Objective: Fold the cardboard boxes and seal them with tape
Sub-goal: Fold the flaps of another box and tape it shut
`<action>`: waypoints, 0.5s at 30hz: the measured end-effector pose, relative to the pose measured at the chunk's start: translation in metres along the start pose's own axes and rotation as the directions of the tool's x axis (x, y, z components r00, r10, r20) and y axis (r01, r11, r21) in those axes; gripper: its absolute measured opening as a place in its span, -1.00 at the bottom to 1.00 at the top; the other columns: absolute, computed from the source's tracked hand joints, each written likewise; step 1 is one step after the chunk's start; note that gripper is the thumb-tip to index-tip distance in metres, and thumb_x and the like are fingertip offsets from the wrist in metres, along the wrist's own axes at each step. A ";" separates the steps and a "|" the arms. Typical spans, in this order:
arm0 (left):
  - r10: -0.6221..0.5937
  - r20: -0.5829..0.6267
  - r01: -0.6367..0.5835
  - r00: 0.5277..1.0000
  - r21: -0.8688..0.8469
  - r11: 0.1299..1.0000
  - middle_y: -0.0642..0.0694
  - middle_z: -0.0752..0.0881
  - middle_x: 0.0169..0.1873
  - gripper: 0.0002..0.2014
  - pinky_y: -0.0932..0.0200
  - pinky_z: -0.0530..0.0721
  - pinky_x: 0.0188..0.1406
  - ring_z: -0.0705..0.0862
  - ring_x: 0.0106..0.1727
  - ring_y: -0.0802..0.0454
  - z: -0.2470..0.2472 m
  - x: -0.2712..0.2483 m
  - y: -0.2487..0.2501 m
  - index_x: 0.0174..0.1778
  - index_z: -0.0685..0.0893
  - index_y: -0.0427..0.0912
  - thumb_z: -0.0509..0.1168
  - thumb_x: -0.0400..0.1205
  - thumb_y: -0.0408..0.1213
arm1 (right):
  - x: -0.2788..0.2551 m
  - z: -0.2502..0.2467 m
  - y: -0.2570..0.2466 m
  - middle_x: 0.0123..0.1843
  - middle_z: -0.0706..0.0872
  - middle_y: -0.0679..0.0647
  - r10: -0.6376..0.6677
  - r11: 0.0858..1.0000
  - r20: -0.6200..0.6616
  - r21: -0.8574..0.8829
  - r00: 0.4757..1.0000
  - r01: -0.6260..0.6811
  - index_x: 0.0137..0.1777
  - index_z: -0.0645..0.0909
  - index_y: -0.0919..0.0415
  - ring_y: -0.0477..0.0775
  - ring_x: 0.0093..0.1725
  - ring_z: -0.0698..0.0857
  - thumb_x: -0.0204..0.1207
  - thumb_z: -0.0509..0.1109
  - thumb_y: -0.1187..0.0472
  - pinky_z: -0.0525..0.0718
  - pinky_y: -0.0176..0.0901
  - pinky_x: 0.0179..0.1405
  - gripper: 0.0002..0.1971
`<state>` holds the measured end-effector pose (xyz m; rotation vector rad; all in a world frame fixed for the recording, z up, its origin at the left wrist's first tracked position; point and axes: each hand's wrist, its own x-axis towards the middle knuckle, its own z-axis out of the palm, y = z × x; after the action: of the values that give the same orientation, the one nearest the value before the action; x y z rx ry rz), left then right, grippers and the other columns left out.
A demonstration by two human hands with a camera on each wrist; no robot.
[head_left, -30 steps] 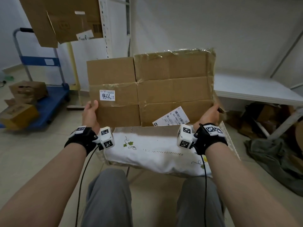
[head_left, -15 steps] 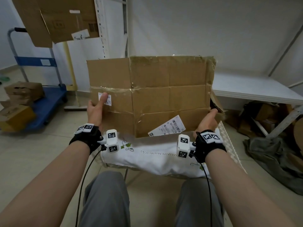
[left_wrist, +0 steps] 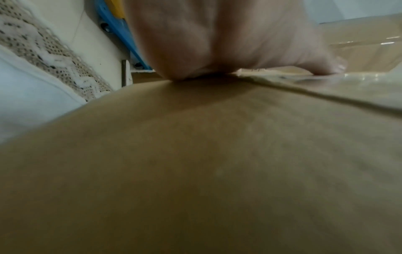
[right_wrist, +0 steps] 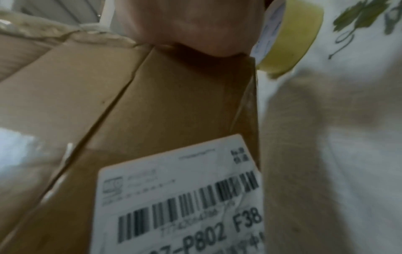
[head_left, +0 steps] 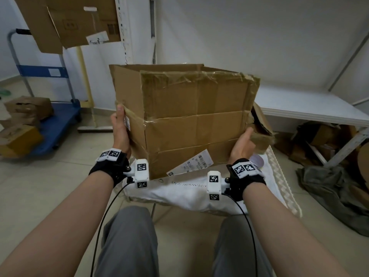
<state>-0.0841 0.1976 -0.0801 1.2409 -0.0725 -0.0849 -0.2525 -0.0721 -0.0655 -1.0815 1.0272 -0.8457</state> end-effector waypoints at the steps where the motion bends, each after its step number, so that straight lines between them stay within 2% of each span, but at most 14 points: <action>1: -0.014 0.011 0.014 1.000 -0.001 1.000 -0.09 0.72 0.33 -0.09 -0.25 0.58 0.42 0.69 0.36 -0.08 -0.005 0.005 -0.002 0.46 0.52 0.10 0.24 0.33 0.65 | -0.002 0.000 -0.001 -0.25 0.64 0.04 -0.029 0.999 -0.004 -0.016 1.000 0.029 -0.32 0.53 0.17 0.19 -0.07 0.63 0.67 0.11 -0.24 0.61 0.09 0.08 -0.47; 3: -0.021 0.028 0.021 0.999 0.005 1.000 -0.10 0.72 0.34 -0.10 -0.28 0.58 0.40 0.69 0.37 -0.11 -0.016 0.017 -0.010 0.46 0.53 0.10 0.25 0.34 0.64 | -0.004 -0.001 -0.001 -0.33 0.60 0.04 -0.078 0.997 -0.019 -0.015 0.997 0.078 -0.34 0.53 0.29 0.16 -0.17 0.58 0.67 0.12 -0.20 0.58 0.05 -0.05 -0.42; 5: -0.006 0.007 0.006 1.000 0.012 1.000 -0.12 0.70 0.35 -0.12 -0.28 0.57 0.41 0.67 0.38 -0.12 -0.012 0.004 0.000 0.42 0.53 0.07 0.27 0.35 0.62 | -0.005 -0.003 0.001 -0.33 0.58 0.07 -0.111 0.994 -0.022 0.017 0.994 0.111 -0.19 0.56 0.54 0.13 -0.22 0.54 0.62 0.15 -0.20 0.59 0.06 -0.11 -0.32; 6: 0.017 -0.017 -0.016 1.000 0.017 1.000 -0.13 0.67 0.35 -0.14 -0.27 0.56 0.43 0.66 0.39 -0.11 -0.011 -0.005 0.003 0.36 0.50 0.07 0.29 0.33 0.62 | -0.008 -0.004 0.002 -0.31 0.57 0.08 -0.117 0.993 -0.024 0.029 0.993 0.118 -0.10 0.56 0.60 0.11 -0.23 0.53 0.59 0.15 -0.20 0.59 0.06 -0.12 -0.30; 7: 0.035 -0.038 -0.034 0.999 0.022 0.999 -0.15 0.63 0.36 -0.18 -0.24 0.56 0.44 0.64 0.39 -0.10 -0.009 -0.011 0.006 0.28 0.46 0.08 0.30 0.30 0.61 | -0.011 -0.005 0.003 -0.30 0.55 0.09 -0.124 0.992 -0.023 0.032 0.992 0.124 -0.10 0.57 0.59 0.09 -0.24 0.51 0.57 0.15 -0.20 0.56 0.03 -0.14 -0.31; 8: 0.050 -0.055 -0.049 0.997 0.028 0.998 -0.16 0.59 0.36 -0.19 -0.21 0.55 0.46 0.62 0.38 -0.09 -0.008 -0.017 0.008 0.19 0.41 0.08 0.32 0.26 0.62 | -0.015 -0.006 0.004 -0.30 0.54 0.08 -0.136 0.990 -0.024 0.036 0.990 0.137 -0.21 0.56 0.51 0.07 -0.25 0.48 0.56 0.14 -0.19 0.52 0.00 -0.16 -0.36; 10: 0.081 -0.053 -0.079 0.995 0.039 0.996 -0.15 0.58 0.27 -0.19 -0.17 0.53 0.46 0.62 0.30 -0.06 -0.007 -0.026 0.012 0.11 0.34 0.06 0.35 0.23 0.61 | -0.023 -0.010 0.003 -0.36 0.47 0.05 -0.163 0.986 -0.035 0.037 0.986 0.164 -0.42 0.39 0.20 0.04 -0.29 0.42 0.59 0.15 -0.15 0.43 -0.05 -0.20 -0.52; 12: 0.114 -0.016 -0.112 0.993 0.071 0.991 -0.03 0.55 0.07 -0.33 -0.12 0.53 0.44 0.61 0.10 0.04 -0.007 -0.031 0.014 0.07 0.30 0.05 0.33 0.37 0.50 | -0.029 -0.015 0.003 -0.42 0.40 0.00 -0.181 0.982 -0.045 0.046 0.982 0.183 -0.46 0.27 0.08 0.02 -0.33 0.36 0.64 0.17 -0.08 0.38 -0.08 -0.24 -0.55; 15: 0.165 0.007 -0.165 0.986 0.084 0.983 0.05 0.46 -0.07 -0.66 -0.07 0.54 0.40 0.55 -0.05 0.18 -0.002 -0.042 0.014 -0.03 0.27 0.03 0.24 0.69 0.16 | -0.036 -0.024 0.001 -0.47 0.33 -0.05 -0.175 0.983 -0.047 0.048 0.983 0.177 -0.48 0.21 0.03 -0.01 -0.37 0.30 0.63 0.20 -0.05 0.32 -0.09 -0.26 -0.55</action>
<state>-0.1255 0.2084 -0.0678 1.3148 -0.1803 0.0624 -0.2867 -0.0460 -0.0614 -1.1255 0.9490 -1.0368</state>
